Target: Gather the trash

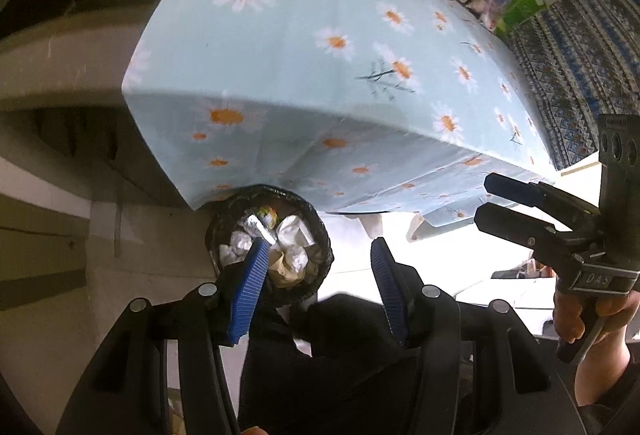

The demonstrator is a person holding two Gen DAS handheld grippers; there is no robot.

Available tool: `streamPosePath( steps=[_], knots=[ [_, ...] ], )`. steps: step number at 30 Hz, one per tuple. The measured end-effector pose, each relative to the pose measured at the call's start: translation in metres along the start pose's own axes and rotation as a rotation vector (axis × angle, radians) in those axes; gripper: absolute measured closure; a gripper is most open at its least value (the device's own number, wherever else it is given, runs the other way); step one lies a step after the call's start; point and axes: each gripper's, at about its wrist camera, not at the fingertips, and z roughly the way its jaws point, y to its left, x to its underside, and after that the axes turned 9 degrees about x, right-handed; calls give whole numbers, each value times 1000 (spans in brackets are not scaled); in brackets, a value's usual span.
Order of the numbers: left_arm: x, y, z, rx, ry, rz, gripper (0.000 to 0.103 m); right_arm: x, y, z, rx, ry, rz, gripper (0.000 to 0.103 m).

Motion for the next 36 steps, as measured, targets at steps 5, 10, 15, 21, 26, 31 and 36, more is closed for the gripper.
streamPosePath(
  steps=[5, 10, 15, 21, 26, 31, 36],
  knots=[
    [-8, -22, -12, 7, -41, 20, 37, 2, -14, -23, 8, -46, 34, 28],
    [-15, -54, -21, -22, -69, 76, 35, 7, -34, -49, 6, -108, 64, 27],
    [-16, -83, -36, -54, -108, 96, 19, 15, -51, -80, 6, -154, 73, 27],
    [-11, -114, -51, -71, -146, 94, 7, 28, -69, -119, 2, -228, 73, 15],
    [-1, -140, -59, -113, -170, 125, 7, 42, -85, -147, 14, -282, 70, 14],
    [11, -164, -72, -105, -214, 146, 7, 58, -97, -178, 41, -349, 88, 6],
    [20, -188, -79, -139, -256, 199, 7, 71, -104, -201, 58, -395, 78, 5]
  ],
)
